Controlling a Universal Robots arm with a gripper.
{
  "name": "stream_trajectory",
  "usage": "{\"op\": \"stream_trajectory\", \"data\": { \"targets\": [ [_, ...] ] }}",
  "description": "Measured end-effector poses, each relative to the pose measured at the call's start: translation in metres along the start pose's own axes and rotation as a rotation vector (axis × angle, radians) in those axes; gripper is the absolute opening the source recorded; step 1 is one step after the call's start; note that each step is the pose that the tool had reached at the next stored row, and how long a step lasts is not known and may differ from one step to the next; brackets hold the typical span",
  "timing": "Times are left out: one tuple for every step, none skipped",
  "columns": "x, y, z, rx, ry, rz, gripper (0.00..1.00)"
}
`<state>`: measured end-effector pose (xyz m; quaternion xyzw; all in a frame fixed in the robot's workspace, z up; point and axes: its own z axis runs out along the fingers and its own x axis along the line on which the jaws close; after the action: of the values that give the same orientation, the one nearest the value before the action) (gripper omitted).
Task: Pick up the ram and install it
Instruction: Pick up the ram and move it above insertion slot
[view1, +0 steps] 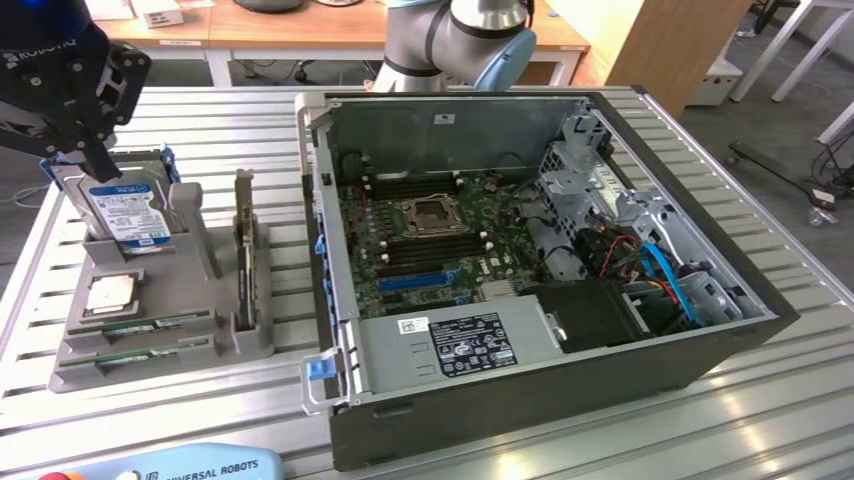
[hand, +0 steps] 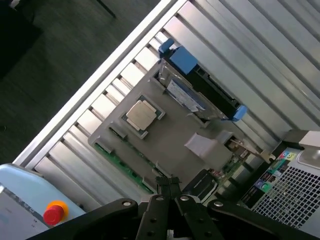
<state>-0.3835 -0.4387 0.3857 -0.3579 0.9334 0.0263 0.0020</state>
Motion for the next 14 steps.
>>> {"op": "stream_trajectory", "data": {
  "targets": [
    [0.0000, 0.0000, 0.0000, -0.0003, 0.0009, -0.018, 0.10],
    [0.0000, 0.0000, 0.0001, -0.0007, 0.0018, -0.036, 0.10],
    [0.0000, 0.0000, 0.0001, -0.0011, 0.0028, -0.054, 0.10],
    [0.0000, 0.0000, 0.0002, -0.0014, 0.0037, -0.073, 0.10],
    [0.0000, 0.0000, 0.0002, -0.0018, 0.0047, -0.091, 0.10],
    [0.0000, 0.0000, 0.0003, -0.0021, 0.0055, -0.109, 0.10],
    [0.0000, 0.0000, 0.0003, -0.0025, 0.0065, -0.127, 0.10],
    [0.0000, 0.0000, 0.0003, -0.0028, 0.0074, -0.145, 0.10],
    [0.0000, 0.0000, 0.0004, -0.0032, 0.0083, -0.163, 0.10],
    [0.0000, 0.0000, 0.0004, -0.0035, 0.0093, -0.182, 0.10],
    [0.0000, 0.0000, 0.0005, -0.0039, 0.0102, -0.200, 0.10],
    [0.0000, 0.0000, 0.0005, -0.0043, 0.0111, -0.218, 0.10],
    [0.0000, 0.0000, 0.0006, -0.0046, 0.0120, -0.236, 0.10],
    [0.0000, 0.0000, 0.0007, -0.0049, 0.0128, -0.254, 0.10]
  ]
}}
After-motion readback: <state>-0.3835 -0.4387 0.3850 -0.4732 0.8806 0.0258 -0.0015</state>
